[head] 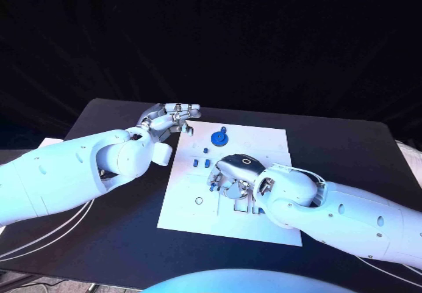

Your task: Assemble the parts on the task board

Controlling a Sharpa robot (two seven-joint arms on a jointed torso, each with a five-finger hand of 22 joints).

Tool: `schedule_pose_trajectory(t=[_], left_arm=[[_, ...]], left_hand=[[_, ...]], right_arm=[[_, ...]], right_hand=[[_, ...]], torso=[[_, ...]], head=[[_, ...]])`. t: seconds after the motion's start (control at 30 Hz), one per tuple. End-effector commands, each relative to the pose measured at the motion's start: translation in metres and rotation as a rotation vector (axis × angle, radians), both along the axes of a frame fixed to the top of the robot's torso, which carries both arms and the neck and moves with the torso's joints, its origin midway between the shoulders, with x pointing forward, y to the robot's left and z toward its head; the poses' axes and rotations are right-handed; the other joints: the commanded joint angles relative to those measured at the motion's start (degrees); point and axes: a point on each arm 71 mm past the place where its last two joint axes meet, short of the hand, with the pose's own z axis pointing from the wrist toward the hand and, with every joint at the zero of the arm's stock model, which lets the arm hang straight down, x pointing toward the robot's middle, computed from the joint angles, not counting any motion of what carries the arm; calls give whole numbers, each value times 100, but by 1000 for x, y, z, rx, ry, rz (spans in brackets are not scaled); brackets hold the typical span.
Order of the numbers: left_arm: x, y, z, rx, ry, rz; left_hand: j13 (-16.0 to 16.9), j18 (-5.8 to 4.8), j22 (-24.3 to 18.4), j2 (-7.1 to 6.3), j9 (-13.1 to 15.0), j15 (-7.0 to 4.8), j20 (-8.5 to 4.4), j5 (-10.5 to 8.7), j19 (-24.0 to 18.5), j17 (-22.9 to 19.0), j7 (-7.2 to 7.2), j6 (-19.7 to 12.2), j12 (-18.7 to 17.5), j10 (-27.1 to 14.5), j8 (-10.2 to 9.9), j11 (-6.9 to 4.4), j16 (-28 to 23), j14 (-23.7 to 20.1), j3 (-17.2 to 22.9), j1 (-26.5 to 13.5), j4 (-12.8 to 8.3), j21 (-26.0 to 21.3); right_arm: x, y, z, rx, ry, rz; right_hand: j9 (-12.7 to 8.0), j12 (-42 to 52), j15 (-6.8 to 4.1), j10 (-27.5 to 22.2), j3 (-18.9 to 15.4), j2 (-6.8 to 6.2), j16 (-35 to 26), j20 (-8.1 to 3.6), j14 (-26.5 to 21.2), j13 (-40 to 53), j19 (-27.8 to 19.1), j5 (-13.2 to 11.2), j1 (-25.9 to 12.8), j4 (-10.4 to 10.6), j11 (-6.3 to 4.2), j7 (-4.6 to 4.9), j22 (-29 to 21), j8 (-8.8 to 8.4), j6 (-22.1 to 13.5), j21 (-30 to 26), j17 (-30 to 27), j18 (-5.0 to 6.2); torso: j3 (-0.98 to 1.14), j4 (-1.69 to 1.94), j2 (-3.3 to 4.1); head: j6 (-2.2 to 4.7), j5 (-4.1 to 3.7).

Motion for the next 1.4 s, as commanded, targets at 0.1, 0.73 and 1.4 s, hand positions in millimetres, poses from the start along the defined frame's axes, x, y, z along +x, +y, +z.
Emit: schedule_pose_trajectory(t=[0.1, 0.73, 1.4], left_arm=[[0, -2, 1, -7, -5, -21], [0, -2, 1, -7, -1, -25], [0, 0, 0, -3, 9, -27]], left_hand=[[6, 63, -7, 20, -6, 1, 0, -22, -45, -8, -12, -38, 33, -41, -5, -11, -26, -27, -18, 35, -27, -13], [7, 64, -9, 24, -6, 1, 0, -21, -47, -10, -11, -40, 37, -45, -4, -10, -26, -30, -19, 38, -31, -16], [7, 64, -13, 25, -5, 3, 2, -21, -48, -14, -10, -44, 45, -52, -1, -9, -26, -35, -24, 37, -36, -22]], right_arm=[[-2, 3, -3, -31, 6, 22], [-2, 7, -8, -135, -62, 26], [-5, -16, 15, 47, -127, -48]], right_hand=[[1, 20, -9, 41, 20, 31, 37, 1, 276, 0, 32, 24, -12, -28, -17, 36, -4, 20, 16, 22, 5, 73], [-3, 4, 24, -72, -81, -34, 46, 28, 269, -53, 21, 50, -192, -46, 14, 54, -11, -10, -65, 18, -3, 74], [-283, 273, 170, -1165, -625, -170, -146, 170, 172, -87, -230, 75, -433, 21, 208, 190, -605, 15, -795, -404, -284, 181]], torso=[[-2, 6, 0], [-4, 1, -4], [0, -8, -8]], head=[[-18, 1], [-8, -18], [38, -92]])
